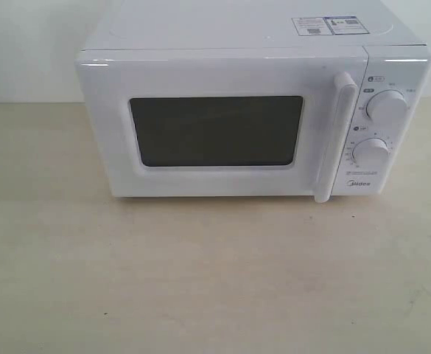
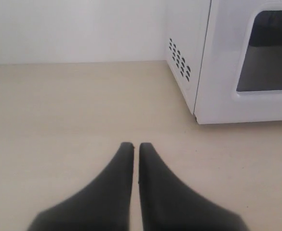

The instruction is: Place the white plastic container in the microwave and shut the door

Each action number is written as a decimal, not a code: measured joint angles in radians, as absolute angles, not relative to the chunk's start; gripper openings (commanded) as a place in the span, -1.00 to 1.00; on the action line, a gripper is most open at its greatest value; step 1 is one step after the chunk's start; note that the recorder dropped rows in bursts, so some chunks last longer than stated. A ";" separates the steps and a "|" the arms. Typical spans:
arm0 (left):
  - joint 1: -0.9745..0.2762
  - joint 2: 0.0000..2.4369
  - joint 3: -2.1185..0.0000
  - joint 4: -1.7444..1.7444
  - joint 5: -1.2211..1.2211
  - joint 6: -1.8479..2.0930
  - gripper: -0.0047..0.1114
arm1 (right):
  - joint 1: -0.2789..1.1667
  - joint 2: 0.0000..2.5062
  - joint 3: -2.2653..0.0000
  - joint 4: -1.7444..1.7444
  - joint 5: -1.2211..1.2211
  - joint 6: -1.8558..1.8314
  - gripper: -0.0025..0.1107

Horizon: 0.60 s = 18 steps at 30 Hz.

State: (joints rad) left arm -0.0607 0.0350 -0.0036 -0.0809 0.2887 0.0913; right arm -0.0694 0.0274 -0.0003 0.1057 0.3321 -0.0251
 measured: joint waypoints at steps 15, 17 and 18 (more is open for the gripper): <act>-0.030 0.035 -0.004 -0.081 0.291 0.091 -0.84 | -0.069 0.027 0.000 0.106 0.332 -0.025 -0.96; -0.030 0.035 -0.004 -0.081 0.291 0.091 -0.84 | -0.069 0.027 0.000 0.106 0.332 -0.025 -0.96; -0.030 0.035 -0.004 -0.081 0.291 0.091 -0.84 | -0.069 0.027 0.000 0.106 0.332 -0.025 -0.96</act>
